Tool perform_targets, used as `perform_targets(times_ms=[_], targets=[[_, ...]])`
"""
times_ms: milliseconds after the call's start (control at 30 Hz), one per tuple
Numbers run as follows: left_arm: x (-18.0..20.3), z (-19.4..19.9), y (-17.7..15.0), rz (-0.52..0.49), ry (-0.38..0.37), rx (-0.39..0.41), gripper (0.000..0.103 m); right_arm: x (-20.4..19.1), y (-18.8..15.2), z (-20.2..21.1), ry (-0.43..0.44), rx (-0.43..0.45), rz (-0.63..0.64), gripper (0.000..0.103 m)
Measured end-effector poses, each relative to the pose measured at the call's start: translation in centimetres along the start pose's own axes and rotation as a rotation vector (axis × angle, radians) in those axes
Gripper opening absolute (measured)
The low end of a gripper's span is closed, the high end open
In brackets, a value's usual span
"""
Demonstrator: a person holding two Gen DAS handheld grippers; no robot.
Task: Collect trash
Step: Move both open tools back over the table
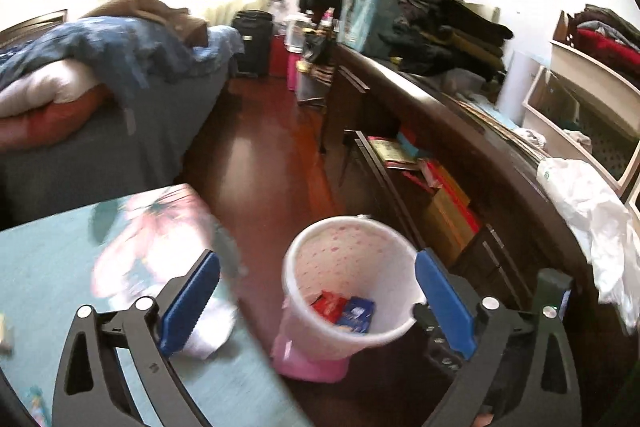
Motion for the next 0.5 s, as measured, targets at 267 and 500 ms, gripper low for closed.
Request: perform_targets(times_ms=[267, 500], targets=[[-5.7, 7.1, -1.9, -0.015, 0.162, 0.031, 0.099, -7.9, -1.3, 6.2, 0.096, 0.025, 0.168, 0.073], [-11.8, 12.9, -3.2, -0.016, 0.351, 0.044, 0.099, -15.0, -2.4, 9.1, 0.181, 0.015, 0.285, 0.08]])
Point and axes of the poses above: each gripper's, at about its wrist camera, not at the fingertips, and z roughly against the way its jaws point, x to its right, y to its top, the point moved 3 cm from there along -z, roughly the way its jaws point, and after that the axes turned 11 degrees about x, right-handed, at the moved point
